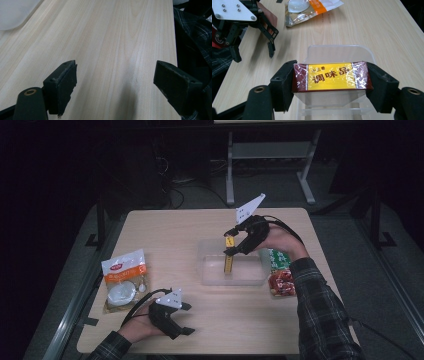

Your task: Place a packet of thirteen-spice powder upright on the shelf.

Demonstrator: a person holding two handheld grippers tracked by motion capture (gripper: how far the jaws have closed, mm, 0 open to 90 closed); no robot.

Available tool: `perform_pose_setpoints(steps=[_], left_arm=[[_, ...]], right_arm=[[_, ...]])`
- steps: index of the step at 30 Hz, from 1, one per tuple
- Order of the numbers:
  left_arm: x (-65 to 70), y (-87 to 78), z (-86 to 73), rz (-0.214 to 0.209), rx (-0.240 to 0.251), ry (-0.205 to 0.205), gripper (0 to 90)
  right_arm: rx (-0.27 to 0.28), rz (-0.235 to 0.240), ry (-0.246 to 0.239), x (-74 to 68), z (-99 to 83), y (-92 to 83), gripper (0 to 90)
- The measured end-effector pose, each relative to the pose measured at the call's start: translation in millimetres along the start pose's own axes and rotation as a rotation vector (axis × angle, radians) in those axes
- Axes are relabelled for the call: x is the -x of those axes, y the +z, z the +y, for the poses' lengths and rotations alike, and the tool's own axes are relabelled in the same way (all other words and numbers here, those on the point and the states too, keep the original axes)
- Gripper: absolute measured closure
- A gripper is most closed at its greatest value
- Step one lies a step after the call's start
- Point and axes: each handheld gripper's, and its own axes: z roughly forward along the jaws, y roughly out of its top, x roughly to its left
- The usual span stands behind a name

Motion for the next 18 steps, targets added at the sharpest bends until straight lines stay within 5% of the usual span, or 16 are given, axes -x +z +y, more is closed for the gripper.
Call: perform_pose_setpoints(steps=[7, 18], left_arm=[[0.0, 0.7, 0.0, -0.002, -0.003, 0.001, 18.1], [0.1, 0.7, -0.1, -0.004, -0.005, 0.002, 18.1]], right_arm=[[-0.044, 0.001, -0.005, -1.7, -1.8, 0.1, 31.2], [-0.123, -0.004, -0.003, -0.5, -7.4, 22.7, 31.3]])
